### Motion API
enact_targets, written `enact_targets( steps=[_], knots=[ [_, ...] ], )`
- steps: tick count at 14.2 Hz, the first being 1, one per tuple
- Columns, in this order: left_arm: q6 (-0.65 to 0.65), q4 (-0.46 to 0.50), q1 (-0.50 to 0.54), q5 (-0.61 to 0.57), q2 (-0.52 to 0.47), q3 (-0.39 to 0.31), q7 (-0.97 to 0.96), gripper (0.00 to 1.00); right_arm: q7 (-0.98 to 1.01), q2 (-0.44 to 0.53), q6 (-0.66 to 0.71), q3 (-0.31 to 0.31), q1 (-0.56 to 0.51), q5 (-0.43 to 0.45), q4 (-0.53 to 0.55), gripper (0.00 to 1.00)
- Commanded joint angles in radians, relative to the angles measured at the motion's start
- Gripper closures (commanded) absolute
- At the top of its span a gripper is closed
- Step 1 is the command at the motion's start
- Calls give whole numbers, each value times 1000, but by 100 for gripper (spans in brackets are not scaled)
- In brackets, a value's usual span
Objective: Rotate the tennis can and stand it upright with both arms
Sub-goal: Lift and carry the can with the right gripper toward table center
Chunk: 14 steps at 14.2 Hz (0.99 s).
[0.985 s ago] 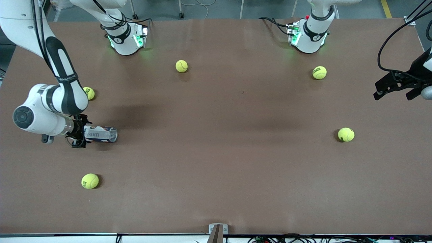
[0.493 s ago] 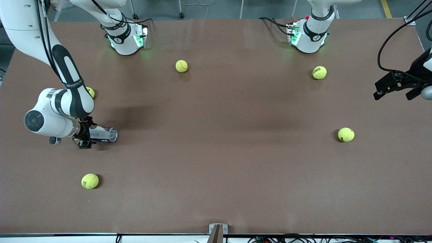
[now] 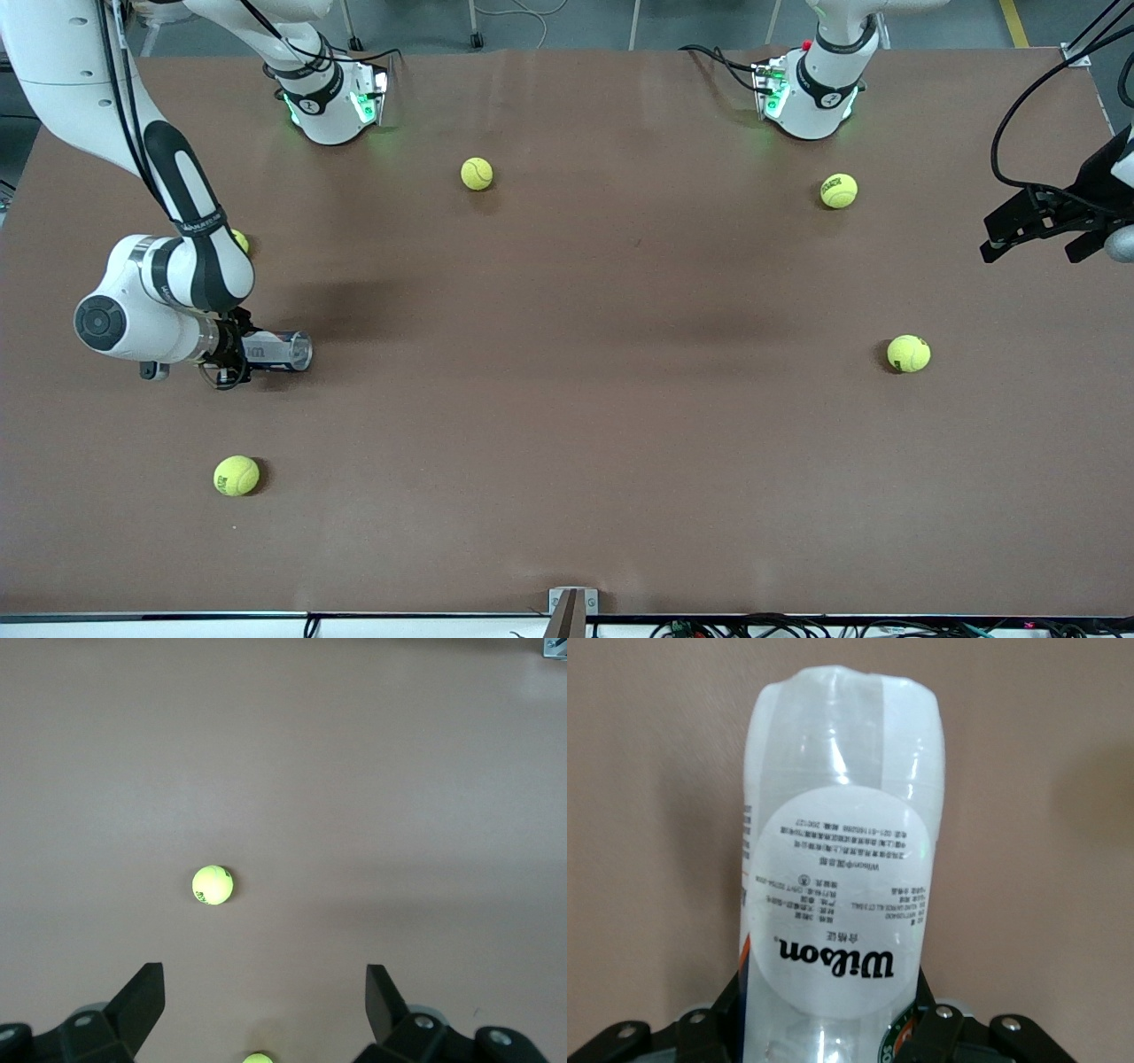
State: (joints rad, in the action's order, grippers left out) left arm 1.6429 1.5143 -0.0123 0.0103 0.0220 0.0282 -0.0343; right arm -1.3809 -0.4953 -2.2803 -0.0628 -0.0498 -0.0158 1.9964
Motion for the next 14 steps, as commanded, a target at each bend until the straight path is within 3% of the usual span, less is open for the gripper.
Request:
enact_targets(
  steps=[1,5,8,14],
  knots=[
    [-14,-3,8,-4,-8,6,7,0,-4,60,76,15,16,-12,5,29],
    [-14,-3,8,-4,-8,6,7,0,-6,119,185,135,24,-18,-10,28],
    [-14,-3,8,-4,-8,6,7,0,-41,126,252,227,31,-140,-82,28],
    [-14,-3,8,-4,-8,6,7,0,-197,104,237,244,282,-138,-229,28]
  ],
)
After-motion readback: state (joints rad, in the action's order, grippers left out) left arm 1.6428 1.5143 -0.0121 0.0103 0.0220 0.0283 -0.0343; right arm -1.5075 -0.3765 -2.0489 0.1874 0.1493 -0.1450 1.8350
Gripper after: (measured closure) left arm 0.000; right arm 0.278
